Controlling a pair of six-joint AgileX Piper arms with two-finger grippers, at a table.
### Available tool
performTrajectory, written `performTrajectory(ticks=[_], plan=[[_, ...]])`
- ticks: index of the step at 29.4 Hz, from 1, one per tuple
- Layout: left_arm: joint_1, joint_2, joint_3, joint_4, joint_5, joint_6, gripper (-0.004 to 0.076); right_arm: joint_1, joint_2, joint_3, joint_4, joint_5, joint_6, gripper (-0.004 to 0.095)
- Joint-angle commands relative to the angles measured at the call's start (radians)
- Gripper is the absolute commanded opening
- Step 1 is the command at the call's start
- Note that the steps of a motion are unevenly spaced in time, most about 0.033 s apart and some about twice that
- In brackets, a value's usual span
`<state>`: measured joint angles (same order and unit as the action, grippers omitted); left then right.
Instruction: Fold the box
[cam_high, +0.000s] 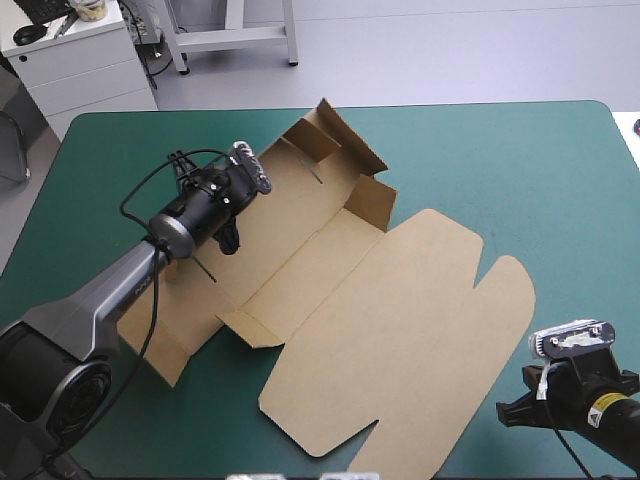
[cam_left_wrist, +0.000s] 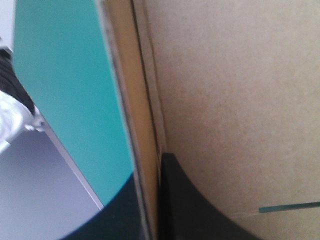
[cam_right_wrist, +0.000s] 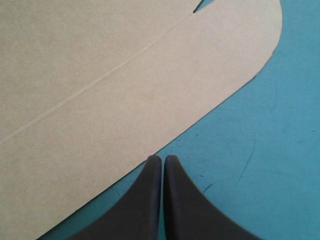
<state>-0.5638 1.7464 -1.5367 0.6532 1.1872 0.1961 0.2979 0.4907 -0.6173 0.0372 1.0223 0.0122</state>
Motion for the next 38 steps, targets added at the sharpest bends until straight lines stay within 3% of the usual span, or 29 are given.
performTrajectory(ticks=[1, 10, 17, 23, 30, 38], plan=[[-0.082, -0.046, -0.032, 0.129, -0.107, 0.007, -0.0010, -0.003, 0.003, -0.024, -0.005, -0.043, -0.002, -0.0001], [-0.197, -0.093, 0.030, 0.230, -0.277, -0.044, -0.0010, -0.003, 0.003, -0.024, -0.005, -0.041, 0.000, -0.0001], [-0.311, -0.245, 0.320, 0.629, -0.397, -0.340, -0.0010, -0.003, 0.003, -0.024, -0.005, -0.022, 0.008, -0.0001], [-0.375, -0.353, 0.547, 0.917, -0.421, -0.536, -0.0010, -0.003, 0.003, -0.024, -0.005, -0.020, 0.025, -0.0001], [-0.375, -0.380, 0.658, 0.999, -0.524, -0.559, -0.0010, -0.003, 0.003, -0.024, 0.002, -0.017, 0.025, -0.0001], [-0.389, -0.380, 0.661, 0.983, -0.514, -0.608, -0.0010, -0.003, 0.003, -0.024, 0.000, -0.028, 0.083, -0.0001]])
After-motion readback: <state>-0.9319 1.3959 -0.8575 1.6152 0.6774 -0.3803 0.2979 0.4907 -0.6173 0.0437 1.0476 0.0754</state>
